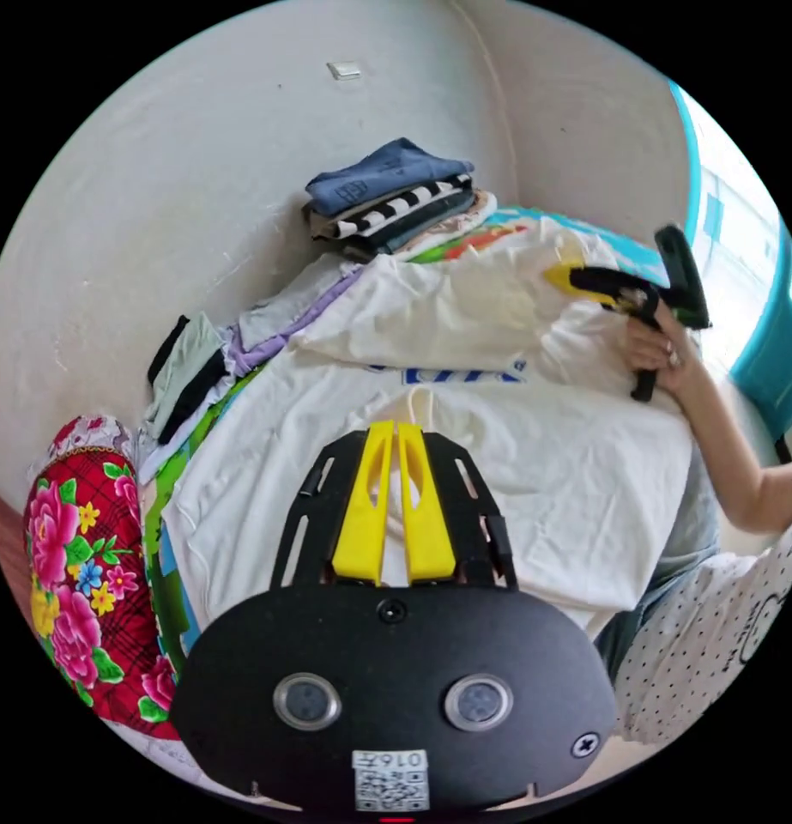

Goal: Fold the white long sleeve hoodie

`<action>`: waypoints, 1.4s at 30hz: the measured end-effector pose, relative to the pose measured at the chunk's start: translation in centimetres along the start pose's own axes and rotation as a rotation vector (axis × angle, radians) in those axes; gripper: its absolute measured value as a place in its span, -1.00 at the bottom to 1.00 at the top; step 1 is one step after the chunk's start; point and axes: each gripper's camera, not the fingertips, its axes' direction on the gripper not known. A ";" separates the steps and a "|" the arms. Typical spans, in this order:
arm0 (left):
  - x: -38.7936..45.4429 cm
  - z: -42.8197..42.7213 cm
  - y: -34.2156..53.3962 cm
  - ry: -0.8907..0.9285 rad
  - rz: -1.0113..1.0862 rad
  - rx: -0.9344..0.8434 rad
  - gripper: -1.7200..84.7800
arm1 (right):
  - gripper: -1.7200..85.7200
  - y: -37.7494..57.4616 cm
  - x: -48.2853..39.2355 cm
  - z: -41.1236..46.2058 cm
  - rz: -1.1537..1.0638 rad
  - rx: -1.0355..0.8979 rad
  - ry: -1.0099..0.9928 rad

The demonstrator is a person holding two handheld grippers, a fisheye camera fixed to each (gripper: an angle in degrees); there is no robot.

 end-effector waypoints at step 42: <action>-18.0 1.1 -3.2 0.179 -0.247 -0.156 -0.83 | -0.90 -14.3 -40.1 17.1 -0.856 -0.423 0.393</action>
